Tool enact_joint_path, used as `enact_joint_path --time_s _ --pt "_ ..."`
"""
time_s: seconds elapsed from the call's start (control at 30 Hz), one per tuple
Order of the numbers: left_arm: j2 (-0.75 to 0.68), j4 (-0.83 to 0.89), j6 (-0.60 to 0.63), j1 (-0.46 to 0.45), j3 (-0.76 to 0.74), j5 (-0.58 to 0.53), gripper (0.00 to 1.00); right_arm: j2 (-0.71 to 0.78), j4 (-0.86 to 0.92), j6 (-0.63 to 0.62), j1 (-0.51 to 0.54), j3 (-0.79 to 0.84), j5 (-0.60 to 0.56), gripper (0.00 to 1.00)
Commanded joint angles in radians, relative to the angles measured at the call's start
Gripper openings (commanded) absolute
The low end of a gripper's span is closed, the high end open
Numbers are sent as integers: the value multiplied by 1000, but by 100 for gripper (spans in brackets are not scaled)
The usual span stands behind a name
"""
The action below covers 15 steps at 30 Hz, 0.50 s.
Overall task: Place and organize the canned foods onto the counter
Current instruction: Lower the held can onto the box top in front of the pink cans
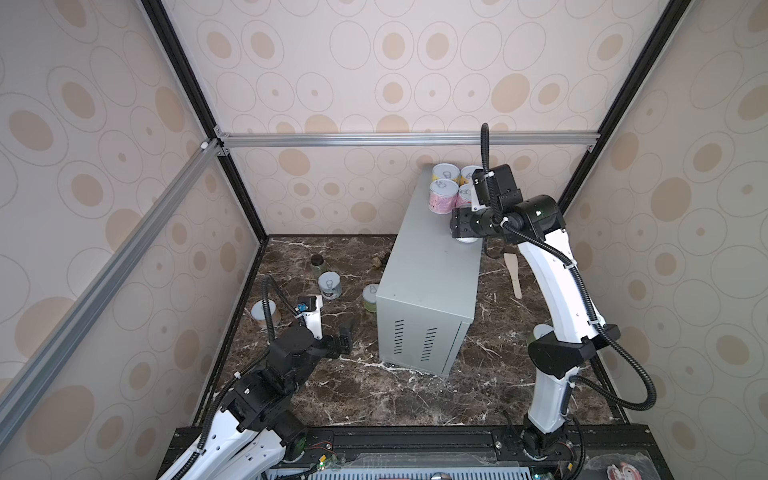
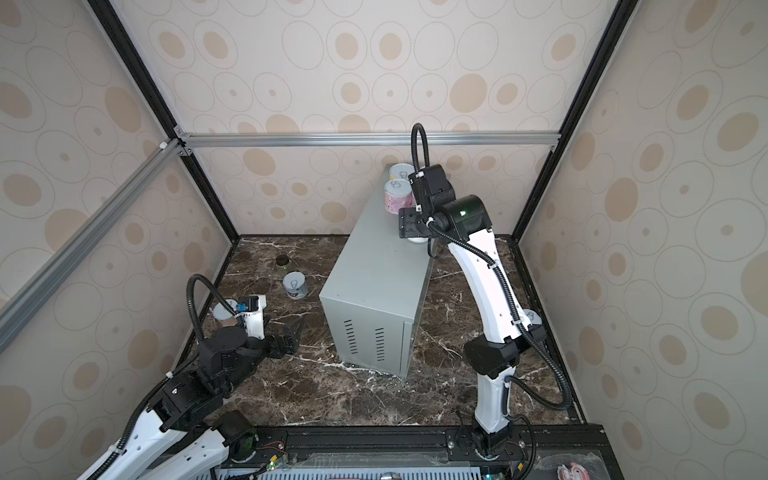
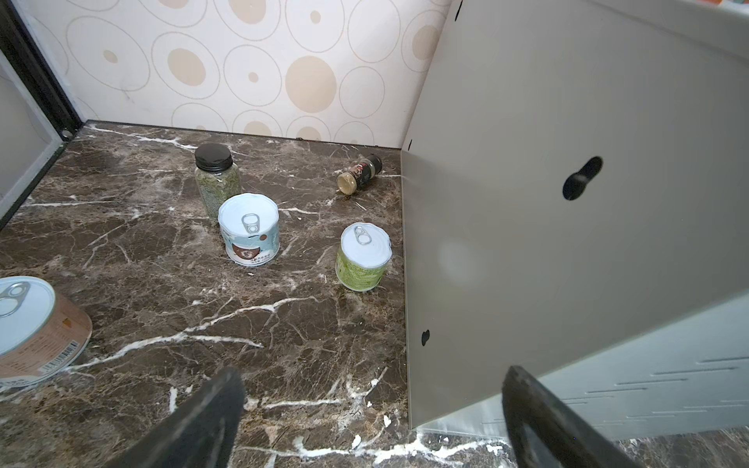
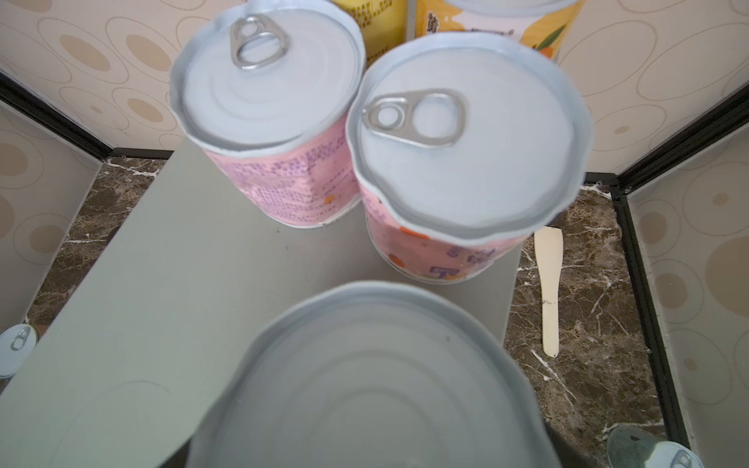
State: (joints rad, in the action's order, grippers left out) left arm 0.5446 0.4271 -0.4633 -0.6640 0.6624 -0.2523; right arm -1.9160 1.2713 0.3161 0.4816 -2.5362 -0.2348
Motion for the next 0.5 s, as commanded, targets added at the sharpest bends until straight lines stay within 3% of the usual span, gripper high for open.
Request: enact_joint_path --time_s 0.0,0.2,0.47 --pt "-8 -6 12 -3 2 -16 99 -17 9 8 -3 -16 18 78" --pt "-17 -5 12 -3 2 -25 99 2 8 3 -4 -16 18 90" --pt "-33 14 -3 -2 1 -93 99 43 -8 -2 -4 -19 38 97"
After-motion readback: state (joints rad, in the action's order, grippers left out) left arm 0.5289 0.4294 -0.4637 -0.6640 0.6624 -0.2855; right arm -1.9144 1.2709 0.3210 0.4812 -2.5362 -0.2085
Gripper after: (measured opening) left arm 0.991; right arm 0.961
